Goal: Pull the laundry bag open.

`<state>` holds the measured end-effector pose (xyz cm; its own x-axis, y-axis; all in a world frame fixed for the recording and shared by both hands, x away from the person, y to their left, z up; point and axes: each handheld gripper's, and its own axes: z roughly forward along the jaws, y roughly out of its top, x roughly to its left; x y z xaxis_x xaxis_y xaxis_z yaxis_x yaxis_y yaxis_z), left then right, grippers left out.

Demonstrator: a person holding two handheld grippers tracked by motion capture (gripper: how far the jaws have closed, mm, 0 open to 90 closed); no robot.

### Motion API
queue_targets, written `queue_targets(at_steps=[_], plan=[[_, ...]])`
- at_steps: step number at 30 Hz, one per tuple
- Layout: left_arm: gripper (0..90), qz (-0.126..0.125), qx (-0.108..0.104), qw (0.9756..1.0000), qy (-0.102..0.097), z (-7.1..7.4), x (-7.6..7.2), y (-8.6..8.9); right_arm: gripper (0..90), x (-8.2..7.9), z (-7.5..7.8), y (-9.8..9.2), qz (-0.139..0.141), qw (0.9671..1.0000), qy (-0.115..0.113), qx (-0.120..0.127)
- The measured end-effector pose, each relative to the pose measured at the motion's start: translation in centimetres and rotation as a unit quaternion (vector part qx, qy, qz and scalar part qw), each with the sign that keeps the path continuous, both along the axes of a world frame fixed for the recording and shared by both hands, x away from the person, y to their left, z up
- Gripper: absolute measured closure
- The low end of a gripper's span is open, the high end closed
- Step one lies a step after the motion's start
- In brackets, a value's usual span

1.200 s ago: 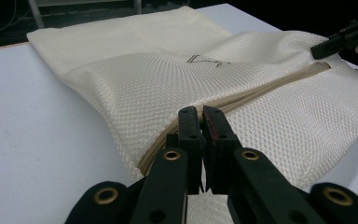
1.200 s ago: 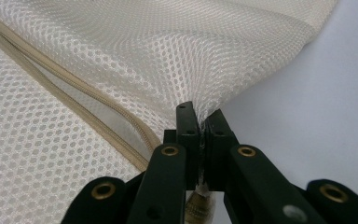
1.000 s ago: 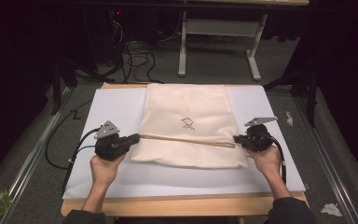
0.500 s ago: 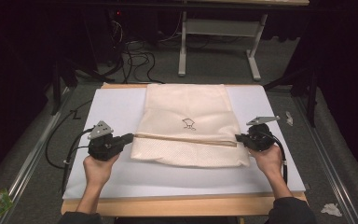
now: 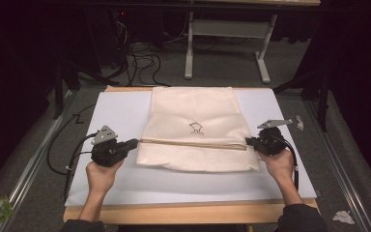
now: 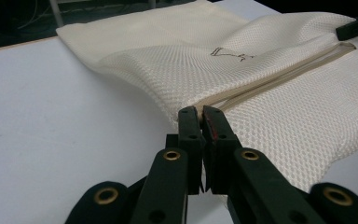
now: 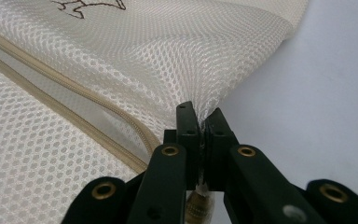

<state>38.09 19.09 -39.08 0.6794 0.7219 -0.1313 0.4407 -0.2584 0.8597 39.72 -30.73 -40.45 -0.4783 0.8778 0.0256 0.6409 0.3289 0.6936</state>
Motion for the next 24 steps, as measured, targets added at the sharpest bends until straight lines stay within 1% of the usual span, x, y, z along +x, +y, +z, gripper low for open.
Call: queue_targets(at_steps=[5,7,8,9,13,16,18,20,24], plan=[[87.4,-0.001,-0.005,1.0000,0.008,-0.5,-0.1,0.3,88.4,-0.4,0.2,-0.2,0.010,0.9998,0.007,0.018],[87.4,-0.002,-0.003,1.0000,0.007,-0.6,-0.2,0.2,88.3,-0.5,0.2,-0.3,0.007,0.9997,0.009,0.023],[87.4,-0.001,-0.005,1.0000,0.006,-0.6,-0.2,0.2,88.2,-0.5,0.1,-0.4,0.009,0.9995,0.008,0.029],[87.4,-0.001,-0.008,0.9999,0.006,-0.7,-0.2,0.2,88.2,-0.5,0.1,-0.4,0.009,0.9995,0.008,0.029],[87.3,-0.004,-0.008,0.9999,0.014,-0.9,-0.2,0.3,87.8,-0.7,0.0,-0.5,0.007,0.9993,0.011,0.035],[87.3,-0.007,-0.015,0.9994,0.029,-1.2,0.0,0.5,87.6,-0.7,-0.2,-0.7,0.006,0.9988,0.017,0.047],[87.3,-0.006,-0.009,0.9995,0.029,-1.3,0.0,0.4,87.6,-0.7,-0.4,-0.7,0.007,0.9984,0.021,0.052],[87.3,-0.006,-0.007,0.9996,0.029,-1.4,-0.1,0.3,87.4,-0.8,-0.6,-0.6,0.006,0.9986,0.019,0.048],[87.2,-0.007,-0.004,0.9995,0.032,-1.4,-0.2,0.2,87.4,-0.8,-0.9,-0.8,0.007,0.9984,0.021,0.051]])
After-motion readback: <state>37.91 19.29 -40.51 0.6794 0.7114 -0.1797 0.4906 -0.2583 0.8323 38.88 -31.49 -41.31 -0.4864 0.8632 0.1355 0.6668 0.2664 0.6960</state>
